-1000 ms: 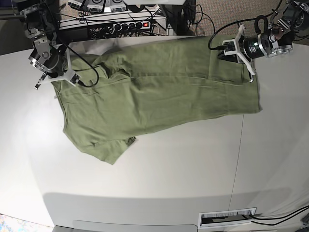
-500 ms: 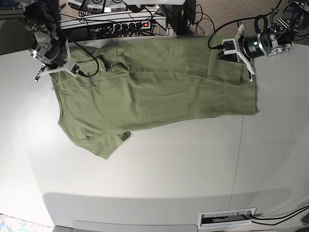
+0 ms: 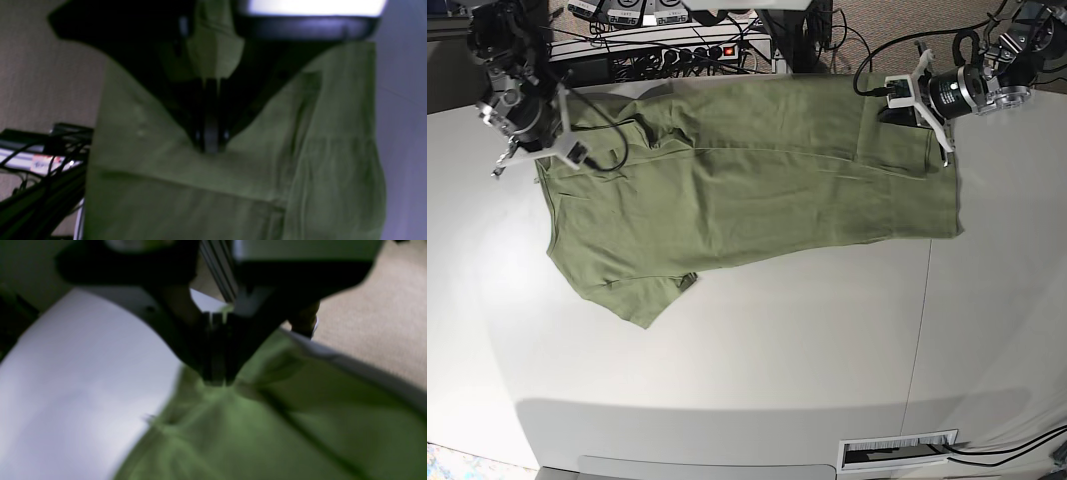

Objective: Fold the T-shirt properly

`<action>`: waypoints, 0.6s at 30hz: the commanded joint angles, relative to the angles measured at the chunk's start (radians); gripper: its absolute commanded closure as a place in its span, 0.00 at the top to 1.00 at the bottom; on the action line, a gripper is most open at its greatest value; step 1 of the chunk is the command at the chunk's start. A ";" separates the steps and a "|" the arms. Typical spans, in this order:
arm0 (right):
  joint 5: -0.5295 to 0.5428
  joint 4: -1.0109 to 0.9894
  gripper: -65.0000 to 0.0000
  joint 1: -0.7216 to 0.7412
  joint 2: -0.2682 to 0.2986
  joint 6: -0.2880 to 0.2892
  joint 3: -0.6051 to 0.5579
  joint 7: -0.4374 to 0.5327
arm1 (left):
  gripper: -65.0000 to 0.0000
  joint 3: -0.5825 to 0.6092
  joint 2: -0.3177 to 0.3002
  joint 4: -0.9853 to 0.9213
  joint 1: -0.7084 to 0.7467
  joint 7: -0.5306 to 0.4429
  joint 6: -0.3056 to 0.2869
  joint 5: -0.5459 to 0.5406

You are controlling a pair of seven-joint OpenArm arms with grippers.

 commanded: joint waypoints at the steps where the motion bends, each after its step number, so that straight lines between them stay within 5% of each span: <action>1: 0.021 0.016 0.00 0.005 0.017 -0.005 0.028 0.010 | 0.00 0.017 -0.017 -0.021 0.025 0.187 -0.055 0.106; 6: 0.063 0.016 0.00 0.005 0.017 -0.005 0.083 0.025 | 0.00 0.016 -0.017 0.037 0.022 0.247 0.023 0.106; 18: 0.062 0.016 0.00 0.008 0.017 -0.005 0.087 0.041 | 0.00 0.014 -0.056 0.132 0.023 0.335 0.022 0.026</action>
